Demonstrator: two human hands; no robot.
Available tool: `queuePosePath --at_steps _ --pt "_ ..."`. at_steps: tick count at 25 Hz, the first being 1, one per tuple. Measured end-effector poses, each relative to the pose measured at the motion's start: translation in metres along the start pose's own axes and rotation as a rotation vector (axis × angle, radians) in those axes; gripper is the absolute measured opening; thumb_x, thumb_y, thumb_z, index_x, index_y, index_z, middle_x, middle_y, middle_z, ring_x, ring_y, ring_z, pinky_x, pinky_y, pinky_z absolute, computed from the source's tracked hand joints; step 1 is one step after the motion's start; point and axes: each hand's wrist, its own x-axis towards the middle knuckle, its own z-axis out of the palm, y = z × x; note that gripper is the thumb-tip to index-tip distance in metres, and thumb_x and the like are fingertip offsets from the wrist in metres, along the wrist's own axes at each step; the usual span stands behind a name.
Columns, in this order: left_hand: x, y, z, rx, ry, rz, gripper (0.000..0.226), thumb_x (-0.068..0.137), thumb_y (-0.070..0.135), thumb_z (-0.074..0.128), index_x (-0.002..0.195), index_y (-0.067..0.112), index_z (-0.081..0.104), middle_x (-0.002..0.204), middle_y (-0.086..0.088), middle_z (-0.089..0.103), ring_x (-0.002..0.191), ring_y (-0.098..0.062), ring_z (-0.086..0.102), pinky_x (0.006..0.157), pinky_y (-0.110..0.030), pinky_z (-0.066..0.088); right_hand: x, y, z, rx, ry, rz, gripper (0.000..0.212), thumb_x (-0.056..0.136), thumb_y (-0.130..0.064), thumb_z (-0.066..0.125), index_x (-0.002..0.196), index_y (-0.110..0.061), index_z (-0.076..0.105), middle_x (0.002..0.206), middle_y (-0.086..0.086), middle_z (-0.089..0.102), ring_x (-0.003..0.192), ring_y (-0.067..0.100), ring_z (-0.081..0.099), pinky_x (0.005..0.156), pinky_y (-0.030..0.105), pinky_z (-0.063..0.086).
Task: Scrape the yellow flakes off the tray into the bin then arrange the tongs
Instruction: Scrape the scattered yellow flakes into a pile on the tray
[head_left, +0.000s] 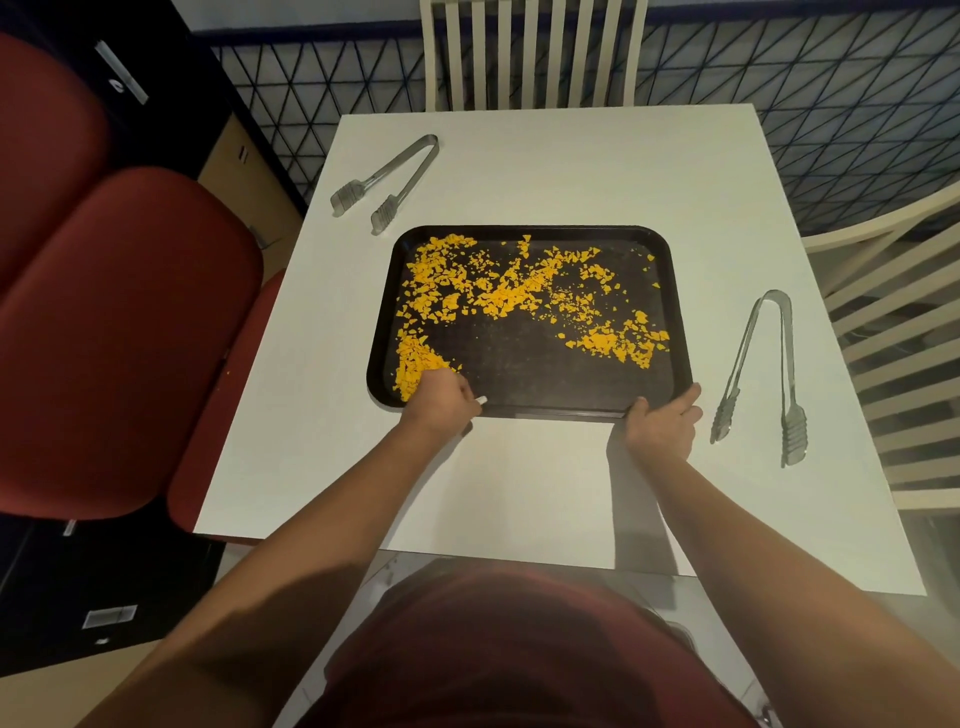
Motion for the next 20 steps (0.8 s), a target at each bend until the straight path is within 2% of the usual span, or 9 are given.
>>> queuePosePath --at_steps 2,4,5,8,9,12,15,18,20 --pt "0.006 -0.002 -0.005 0.063 0.021 -0.034 0.013 0.081 0.012 0.064 0.07 0.004 0.065 0.058 -0.006 0.052 0.053 -0.02 0.057 0.047 -0.018 0.04 0.0 0.0 -0.001 -0.002 -0.004 -0.004 0.07 0.093 -0.025 0.045 0.146 -0.006 0.003 0.138 0.024 0.03 0.119 0.045 0.04 0.095 0.044 0.034" --pt "0.013 -0.006 -0.012 0.112 0.071 -0.071 0.014 0.08 0.015 0.067 0.081 0.001 0.067 0.071 -0.009 0.055 0.074 -0.03 0.06 0.062 -0.028 0.045 0.001 0.0 -0.002 0.001 -0.01 0.001 0.071 0.093 -0.024 0.045 0.146 -0.006 0.003 0.139 0.024 0.029 0.119 0.045 0.04 0.096 0.044 0.034" --pt "0.016 -0.006 -0.013 0.092 0.077 -0.073 0.016 0.08 0.016 0.067 0.082 0.0 0.067 0.076 -0.01 0.057 0.076 -0.03 0.06 0.065 -0.03 0.046 0.001 0.0 -0.002 0.003 -0.012 0.002 0.071 0.093 -0.024 0.046 0.146 -0.006 0.003 0.139 0.024 0.029 0.119 0.045 0.04 0.096 0.044 0.034" --pt "0.018 0.004 -0.007 -0.02 -0.001 -0.016 0.014 0.078 0.014 0.067 0.075 -0.001 0.068 0.074 -0.009 0.06 0.065 -0.019 0.055 0.062 -0.023 0.042 0.001 0.0 -0.002 0.001 -0.007 0.002 0.072 0.092 -0.024 0.046 0.146 -0.006 0.003 0.139 0.024 0.029 0.119 0.046 0.04 0.096 0.044 0.034" --pt "0.018 0.006 -0.005 -0.003 -0.031 -0.003 0.015 0.078 0.014 0.067 0.078 -0.001 0.069 0.075 -0.01 0.063 0.066 -0.018 0.056 0.062 -0.022 0.043 0.001 0.0 -0.002 0.001 -0.007 0.003 0.072 0.092 -0.024 0.047 0.146 -0.006 0.004 0.139 0.025 0.029 0.118 0.046 0.04 0.095 0.045 0.034" --pt "0.027 0.001 -0.011 0.132 -0.048 -0.051 0.025 0.077 0.02 0.069 0.09 -0.001 0.069 0.08 -0.012 0.066 0.083 -0.027 0.065 0.066 -0.028 0.047 0.001 0.001 -0.004 -0.002 -0.024 0.001 0.072 0.092 -0.025 0.048 0.146 -0.006 0.004 0.139 0.024 0.029 0.117 0.046 0.041 0.094 0.045 0.035" --pt "0.036 -0.001 -0.024 0.186 0.037 -0.09 0.025 0.076 0.019 0.07 0.092 0.001 0.064 0.091 -0.012 0.064 0.085 -0.029 0.063 0.065 -0.03 0.047 0.001 0.001 -0.005 0.001 -0.026 -0.011 0.072 0.092 -0.025 0.048 0.146 -0.006 0.004 0.139 0.024 0.028 0.117 0.047 0.041 0.094 0.045 0.035" --pt "0.037 0.013 -0.019 0.171 -0.052 0.02 0.026 0.077 0.022 0.07 0.088 -0.002 0.069 0.094 -0.013 0.069 0.085 -0.026 0.064 0.075 -0.03 0.053 0.0 0.002 -0.005 0.001 -0.024 -0.029 0.073 0.091 -0.024 0.048 0.146 -0.005 0.004 0.138 0.026 0.029 0.115 0.048 0.042 0.093 0.046 0.036" --pt "0.033 0.014 -0.014 0.202 -0.098 0.018 0.025 0.077 0.021 0.069 0.09 -0.001 0.069 0.091 -0.012 0.069 0.088 -0.026 0.066 0.077 -0.031 0.054 0.001 0.002 -0.005 0.005 -0.024 -0.024 0.072 0.091 -0.024 0.048 0.146 -0.004 0.005 0.138 0.026 0.029 0.114 0.048 0.042 0.092 0.046 0.036"
